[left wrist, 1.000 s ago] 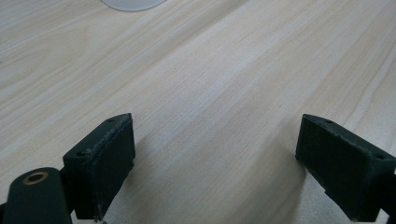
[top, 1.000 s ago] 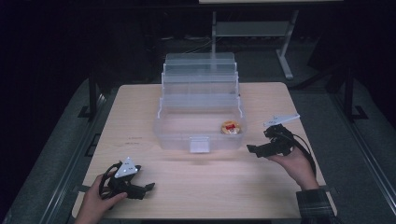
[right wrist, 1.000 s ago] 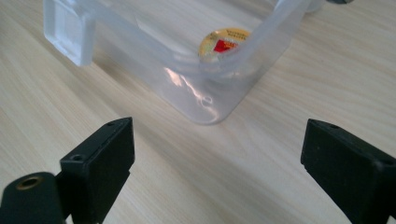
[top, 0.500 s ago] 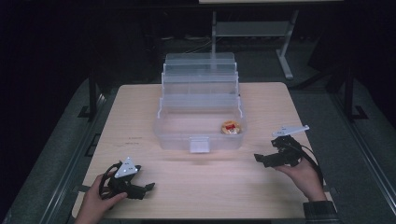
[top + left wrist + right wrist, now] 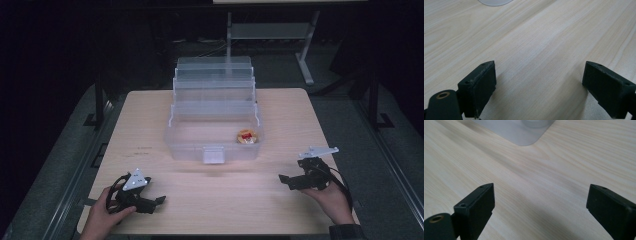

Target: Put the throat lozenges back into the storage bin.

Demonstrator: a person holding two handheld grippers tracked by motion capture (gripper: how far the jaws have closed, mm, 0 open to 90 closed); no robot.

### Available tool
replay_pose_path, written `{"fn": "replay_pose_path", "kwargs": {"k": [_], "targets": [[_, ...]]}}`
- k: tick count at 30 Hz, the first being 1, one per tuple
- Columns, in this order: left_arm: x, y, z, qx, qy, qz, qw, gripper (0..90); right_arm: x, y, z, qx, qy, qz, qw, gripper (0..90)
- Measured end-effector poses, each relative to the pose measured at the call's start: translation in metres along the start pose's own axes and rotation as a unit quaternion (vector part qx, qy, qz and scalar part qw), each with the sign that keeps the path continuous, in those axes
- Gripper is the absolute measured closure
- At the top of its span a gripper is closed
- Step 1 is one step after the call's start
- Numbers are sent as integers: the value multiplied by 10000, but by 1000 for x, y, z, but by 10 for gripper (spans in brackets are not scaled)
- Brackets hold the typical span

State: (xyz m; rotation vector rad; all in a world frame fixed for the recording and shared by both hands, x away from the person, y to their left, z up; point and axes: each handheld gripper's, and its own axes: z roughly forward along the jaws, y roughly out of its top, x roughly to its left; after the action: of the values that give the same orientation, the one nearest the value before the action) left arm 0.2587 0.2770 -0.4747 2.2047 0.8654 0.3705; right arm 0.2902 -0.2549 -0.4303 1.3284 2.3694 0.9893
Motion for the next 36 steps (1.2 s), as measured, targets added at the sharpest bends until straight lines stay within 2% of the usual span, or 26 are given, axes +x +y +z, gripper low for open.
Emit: {"fn": "replay_pose_path", "kwargs": {"k": [4,11,19,26,31,36], "targets": [[0,0,0,25,5,24,10000,111,0,-8,1,-2,-63,-68,10000,68],[0,0,0,29,0,23,10000,111,-2,-22,5,76,-89,-6,9999,44],[0,0,0,30,2,21,10000,111,-5,-39,10,162,-279,-37,9995,30],[0,0,0,31,1,20,10000,111,-8,-49,16,216,-355,-29,9991,16],[0,0,0,30,0,19,10000,111,-6,-50,18,120,-438,-98,9989,10],[0,0,0,31,1,20,10000,111,-6,-53,18,27,-426,-98,9990,10]]}}
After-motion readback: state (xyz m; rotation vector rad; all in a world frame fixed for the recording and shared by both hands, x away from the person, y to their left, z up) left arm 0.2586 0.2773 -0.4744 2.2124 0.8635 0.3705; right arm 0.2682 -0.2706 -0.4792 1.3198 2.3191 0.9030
